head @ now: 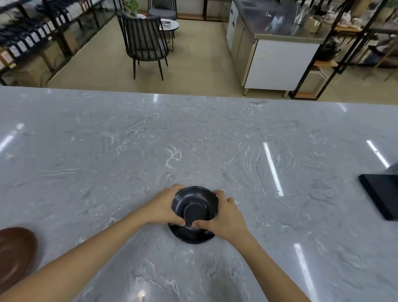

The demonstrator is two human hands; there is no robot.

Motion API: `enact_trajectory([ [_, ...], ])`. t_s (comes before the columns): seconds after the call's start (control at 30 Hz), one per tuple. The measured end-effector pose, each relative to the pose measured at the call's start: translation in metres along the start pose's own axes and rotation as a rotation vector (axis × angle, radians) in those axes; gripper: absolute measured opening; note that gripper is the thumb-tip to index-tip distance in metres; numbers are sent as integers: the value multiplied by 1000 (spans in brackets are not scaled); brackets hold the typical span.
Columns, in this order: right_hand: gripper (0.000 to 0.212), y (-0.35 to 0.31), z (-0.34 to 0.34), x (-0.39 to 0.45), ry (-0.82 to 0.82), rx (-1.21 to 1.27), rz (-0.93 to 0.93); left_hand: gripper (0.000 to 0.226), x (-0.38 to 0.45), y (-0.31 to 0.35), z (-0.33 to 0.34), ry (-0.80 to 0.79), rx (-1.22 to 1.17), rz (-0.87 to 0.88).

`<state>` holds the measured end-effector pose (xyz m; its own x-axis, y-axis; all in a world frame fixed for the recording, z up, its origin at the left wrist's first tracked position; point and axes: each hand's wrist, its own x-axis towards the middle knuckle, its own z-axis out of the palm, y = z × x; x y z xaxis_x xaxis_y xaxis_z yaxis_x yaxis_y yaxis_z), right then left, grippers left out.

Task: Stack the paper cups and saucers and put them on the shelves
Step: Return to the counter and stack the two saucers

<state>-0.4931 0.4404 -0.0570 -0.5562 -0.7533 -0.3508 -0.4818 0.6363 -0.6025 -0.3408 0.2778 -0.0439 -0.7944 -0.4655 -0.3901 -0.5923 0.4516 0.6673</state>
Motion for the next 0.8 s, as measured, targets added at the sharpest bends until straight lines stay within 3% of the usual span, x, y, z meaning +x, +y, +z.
enact_trajectory([
  [0.37, 104, -30, 7, -16, -33, 52, -109, 93, -44, -14, -14, 102, -148, 35],
  [0.8, 103, -99, 57, -36, -138, -31, -268, 86, -126, -81, -36, 259, -187, -36],
])
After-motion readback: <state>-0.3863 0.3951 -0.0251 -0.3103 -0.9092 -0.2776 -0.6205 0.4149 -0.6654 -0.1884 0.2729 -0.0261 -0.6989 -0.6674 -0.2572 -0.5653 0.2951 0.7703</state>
